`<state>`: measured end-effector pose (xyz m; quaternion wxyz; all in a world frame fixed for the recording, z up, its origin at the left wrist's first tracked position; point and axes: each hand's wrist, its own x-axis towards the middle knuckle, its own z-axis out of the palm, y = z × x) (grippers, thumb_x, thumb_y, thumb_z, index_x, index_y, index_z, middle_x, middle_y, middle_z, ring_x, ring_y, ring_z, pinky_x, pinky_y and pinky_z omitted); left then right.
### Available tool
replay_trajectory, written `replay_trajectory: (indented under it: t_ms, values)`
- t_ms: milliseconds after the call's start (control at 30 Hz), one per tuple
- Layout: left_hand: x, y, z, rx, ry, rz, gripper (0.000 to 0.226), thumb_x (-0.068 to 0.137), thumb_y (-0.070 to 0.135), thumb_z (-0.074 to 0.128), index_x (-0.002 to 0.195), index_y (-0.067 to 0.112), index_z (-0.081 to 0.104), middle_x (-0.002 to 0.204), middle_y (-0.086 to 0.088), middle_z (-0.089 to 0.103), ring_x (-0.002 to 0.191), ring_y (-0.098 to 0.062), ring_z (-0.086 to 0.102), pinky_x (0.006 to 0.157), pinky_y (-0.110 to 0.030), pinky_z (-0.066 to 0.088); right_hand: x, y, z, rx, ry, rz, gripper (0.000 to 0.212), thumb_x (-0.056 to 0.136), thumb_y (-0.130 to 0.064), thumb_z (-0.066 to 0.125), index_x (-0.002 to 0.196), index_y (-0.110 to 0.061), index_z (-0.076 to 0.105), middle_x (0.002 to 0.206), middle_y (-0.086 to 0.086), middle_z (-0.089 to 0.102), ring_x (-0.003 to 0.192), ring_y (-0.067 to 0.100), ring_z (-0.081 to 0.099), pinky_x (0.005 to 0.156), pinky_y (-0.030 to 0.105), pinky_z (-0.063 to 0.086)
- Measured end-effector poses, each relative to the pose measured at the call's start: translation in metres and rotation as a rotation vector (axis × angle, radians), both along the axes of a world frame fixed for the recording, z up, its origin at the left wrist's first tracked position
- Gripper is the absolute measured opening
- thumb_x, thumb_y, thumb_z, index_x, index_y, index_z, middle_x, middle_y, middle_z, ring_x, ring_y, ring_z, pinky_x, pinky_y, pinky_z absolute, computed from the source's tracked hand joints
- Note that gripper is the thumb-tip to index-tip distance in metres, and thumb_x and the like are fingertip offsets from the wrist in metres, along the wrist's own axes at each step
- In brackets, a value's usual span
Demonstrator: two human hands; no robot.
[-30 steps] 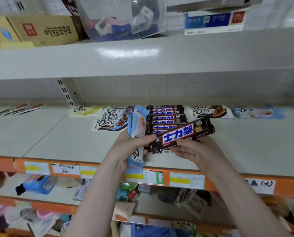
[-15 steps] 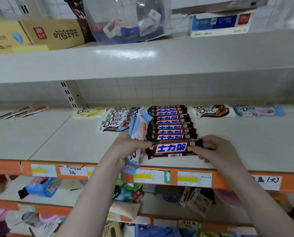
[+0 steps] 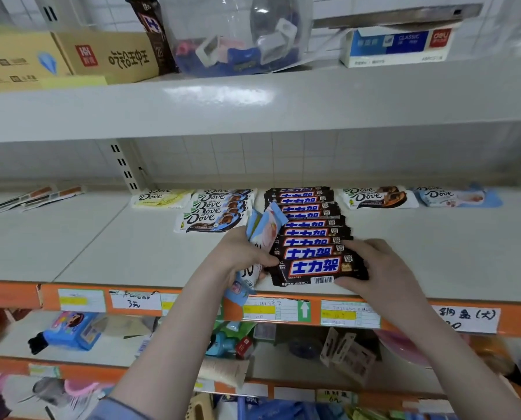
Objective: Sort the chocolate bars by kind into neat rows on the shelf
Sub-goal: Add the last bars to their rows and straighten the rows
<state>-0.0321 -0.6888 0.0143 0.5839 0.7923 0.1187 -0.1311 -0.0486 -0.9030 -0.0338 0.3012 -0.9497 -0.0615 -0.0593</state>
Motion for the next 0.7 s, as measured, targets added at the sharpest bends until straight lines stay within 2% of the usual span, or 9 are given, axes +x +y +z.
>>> replay_trajectory:
  t_ms: [133, 233, 267, 333, 400, 567, 700]
  values:
    - [0.005, 0.002, 0.0, 0.033, 0.022, 0.022, 0.032, 0.076, 0.0, 0.071, 0.1, 0.013, 0.055, 0.094, -0.001, 0.062, 0.069, -0.003, 0.05, 0.051, -0.017, 0.038, 0.0, 0.002, -0.001, -0.026, -0.03, 0.015, 0.058, 0.076, -0.033, 0.07, 0.13, -0.025, 0.049, 0.127, 0.002, 0.048, 0.114, 0.017, 0.046, 0.096, 0.029, 0.037]
    - [0.009, 0.004, 0.0, 0.033, 0.01, 0.041, 0.022, 0.078, -0.002, 0.069, 0.089, 0.012, 0.056, 0.085, -0.001, 0.062, 0.068, -0.005, 0.052, 0.047, -0.019, 0.042, 0.001, 0.004, 0.001, -0.041, -0.038, 0.009, 0.058, 0.076, -0.035, 0.07, 0.129, -0.025, 0.05, 0.125, 0.002, 0.049, 0.113, 0.017, 0.047, 0.094, 0.028, 0.037]
    - [0.011, 0.003, 0.001, 0.032, 0.004, 0.049, 0.022, 0.078, -0.002, 0.069, 0.091, 0.011, 0.057, 0.087, -0.003, 0.063, 0.069, -0.006, 0.054, 0.048, -0.019, 0.044, 0.002, 0.005, 0.001, -0.039, -0.042, 0.006, 0.057, 0.076, -0.035, 0.07, 0.129, -0.025, 0.051, 0.123, 0.002, 0.05, 0.112, 0.018, 0.048, 0.094, 0.028, 0.037]
    - [0.015, 0.002, -0.001, 0.032, 0.0, 0.064, 0.035, 0.076, 0.0, 0.071, 0.108, 0.006, 0.058, 0.1, -0.007, 0.065, 0.08, -0.013, 0.059, 0.06, -0.023, 0.047, 0.004, 0.006, 0.001, -0.026, -0.048, 0.0, 0.057, 0.075, -0.034, 0.071, 0.128, -0.025, 0.052, 0.12, 0.003, 0.051, 0.11, 0.018, 0.049, 0.092, 0.028, 0.037]
    - [0.019, 0.001, -0.002, 0.033, 0.013, 0.083, 0.043, 0.075, 0.002, 0.072, 0.115, 0.005, 0.055, 0.105, -0.008, 0.063, 0.088, -0.017, 0.059, 0.07, -0.027, 0.046, 0.007, 0.008, 0.0, -0.023, -0.055, -0.004, 0.056, 0.075, -0.034, 0.072, 0.127, -0.025, 0.053, 0.118, 0.004, 0.051, 0.108, 0.019, 0.049, 0.09, 0.027, 0.037]
    - [0.02, 0.0, -0.002, -0.009, 0.007, 0.094, 0.037, 0.077, -0.001, 0.069, 0.109, 0.008, 0.054, 0.083, 0.001, 0.059, 0.071, -0.008, 0.054, 0.053, -0.021, 0.041, 0.011, 0.01, 0.001, -0.027, -0.056, -0.013, 0.056, 0.075, -0.033, 0.071, 0.127, -0.024, 0.053, 0.118, 0.004, 0.051, 0.108, 0.019, 0.049, 0.091, 0.028, 0.037]
    - [0.018, 0.001, -0.003, -0.008, 0.003, 0.086, 0.042, 0.078, 0.001, 0.069, 0.117, 0.006, 0.055, 0.096, -0.004, 0.062, 0.074, -0.008, 0.055, 0.055, -0.021, 0.043, 0.008, 0.008, -0.001, -0.049, -0.07, 0.006, 0.058, 0.077, -0.036, 0.069, 0.13, -0.026, 0.049, 0.12, 0.003, 0.05, 0.109, 0.018, 0.048, 0.091, 0.027, 0.036]
